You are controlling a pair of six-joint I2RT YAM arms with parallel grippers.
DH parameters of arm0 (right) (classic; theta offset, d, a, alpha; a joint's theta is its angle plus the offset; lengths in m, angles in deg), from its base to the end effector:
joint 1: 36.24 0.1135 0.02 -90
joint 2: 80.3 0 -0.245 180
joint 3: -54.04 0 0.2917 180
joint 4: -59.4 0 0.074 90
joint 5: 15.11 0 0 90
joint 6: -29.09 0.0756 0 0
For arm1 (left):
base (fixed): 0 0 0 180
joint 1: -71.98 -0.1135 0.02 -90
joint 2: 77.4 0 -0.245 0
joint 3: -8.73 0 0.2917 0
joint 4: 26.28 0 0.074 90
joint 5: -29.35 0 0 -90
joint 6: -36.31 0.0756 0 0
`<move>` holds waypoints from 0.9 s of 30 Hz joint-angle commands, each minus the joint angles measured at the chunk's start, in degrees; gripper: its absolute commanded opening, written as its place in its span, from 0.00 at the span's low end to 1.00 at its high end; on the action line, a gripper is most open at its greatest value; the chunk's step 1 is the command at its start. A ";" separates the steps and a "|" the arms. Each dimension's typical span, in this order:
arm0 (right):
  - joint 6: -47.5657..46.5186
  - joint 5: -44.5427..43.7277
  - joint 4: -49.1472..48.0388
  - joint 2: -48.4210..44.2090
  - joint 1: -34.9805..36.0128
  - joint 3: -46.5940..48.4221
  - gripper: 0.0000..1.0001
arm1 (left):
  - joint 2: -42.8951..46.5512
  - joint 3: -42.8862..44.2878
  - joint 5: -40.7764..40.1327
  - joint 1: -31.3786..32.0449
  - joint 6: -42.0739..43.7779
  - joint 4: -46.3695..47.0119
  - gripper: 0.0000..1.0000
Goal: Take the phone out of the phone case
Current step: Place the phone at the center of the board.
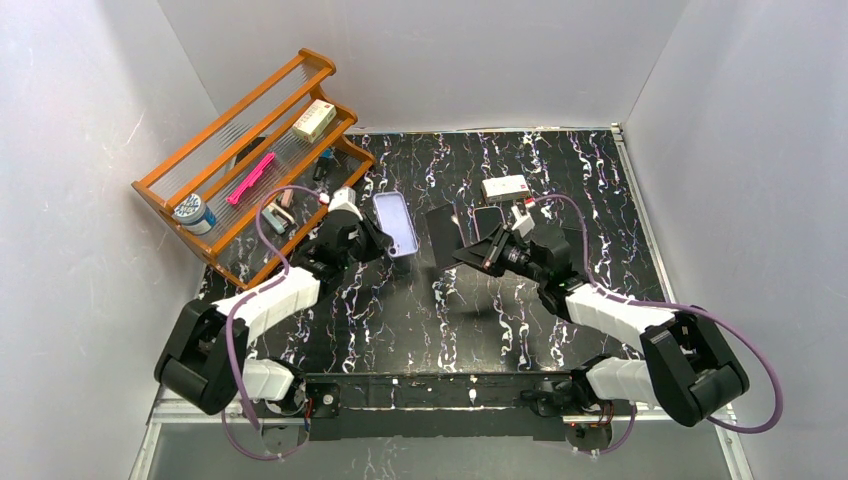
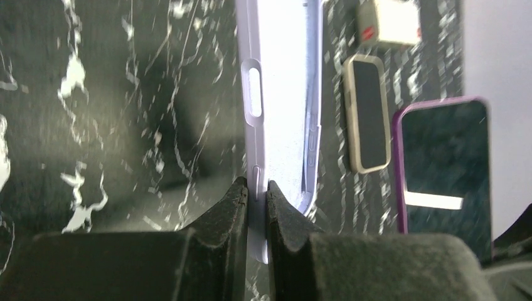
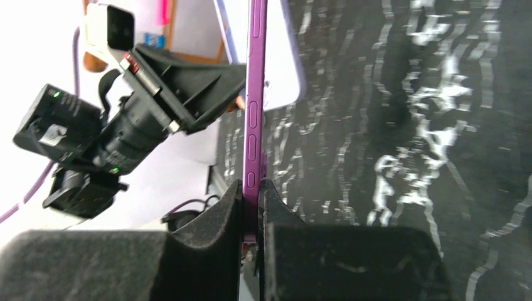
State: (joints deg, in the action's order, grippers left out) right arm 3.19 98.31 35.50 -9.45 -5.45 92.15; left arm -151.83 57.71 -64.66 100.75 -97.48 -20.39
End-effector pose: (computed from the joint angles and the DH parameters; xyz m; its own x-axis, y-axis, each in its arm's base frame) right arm 0.2652 0.1930 0.1652 -0.7837 0.4939 -0.3767 -0.2338 0.3273 0.9156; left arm 0.3167 -0.1679 0.1741 -0.5041 -0.5107 -0.6964 0.1018 0.7656 -0.6352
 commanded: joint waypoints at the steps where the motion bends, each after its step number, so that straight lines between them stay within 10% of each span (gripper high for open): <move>1: -5.47 -4.34 0.34 -1.15 -1.25 -0.40 0.01 | -2.43 2.76 7.40 -0.30 3.02 -7.89 0.00; 27: -4.69 -4.79 -11.13 20.82 -1.17 -1.98 0.04 | -16.62 4.67 16.40 2.95 0.15 -5.90 0.07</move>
State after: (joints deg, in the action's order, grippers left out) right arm -1.45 92.38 30.38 9.50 -6.70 89.68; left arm -168.70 61.27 -47.74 103.38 -97.24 -25.75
